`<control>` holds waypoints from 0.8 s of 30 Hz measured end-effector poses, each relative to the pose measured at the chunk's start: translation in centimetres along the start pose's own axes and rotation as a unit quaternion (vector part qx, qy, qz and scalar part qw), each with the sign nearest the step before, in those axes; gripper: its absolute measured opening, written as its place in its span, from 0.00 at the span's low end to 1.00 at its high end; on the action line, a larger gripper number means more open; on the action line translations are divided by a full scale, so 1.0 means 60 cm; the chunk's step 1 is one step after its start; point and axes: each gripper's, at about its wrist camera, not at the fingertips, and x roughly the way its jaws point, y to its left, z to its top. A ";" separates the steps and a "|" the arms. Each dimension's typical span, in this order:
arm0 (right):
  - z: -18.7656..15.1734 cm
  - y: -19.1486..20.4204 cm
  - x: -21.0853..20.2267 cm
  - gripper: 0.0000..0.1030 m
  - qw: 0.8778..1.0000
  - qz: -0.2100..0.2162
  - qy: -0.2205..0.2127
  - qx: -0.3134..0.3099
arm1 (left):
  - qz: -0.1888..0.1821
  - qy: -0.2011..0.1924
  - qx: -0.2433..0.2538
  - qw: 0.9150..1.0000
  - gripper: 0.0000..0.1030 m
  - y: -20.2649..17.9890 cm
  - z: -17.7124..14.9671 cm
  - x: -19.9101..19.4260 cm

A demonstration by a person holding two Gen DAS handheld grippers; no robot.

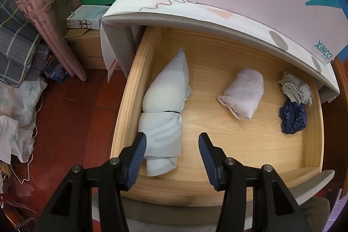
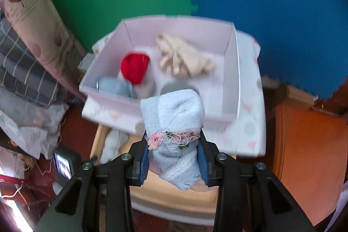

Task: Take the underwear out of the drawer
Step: 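Lower the light blue floral sock into the pink box and open the right gripper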

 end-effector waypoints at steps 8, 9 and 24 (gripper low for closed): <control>0.102 0.007 0.077 0.34 1.000 -0.029 0.007 -0.004 | -0.005 0.001 0.000 1.000 0.49 -0.001 0.001 0.000; 0.111 0.007 0.095 0.34 0.999 -0.031 0.013 -0.004 | -0.007 0.001 0.000 1.000 0.49 -0.001 0.001 0.000; 0.121 0.009 0.264 0.41 0.996 -0.031 0.087 0.001 | -0.008 -0.002 0.004 1.000 0.49 -0.007 0.000 0.002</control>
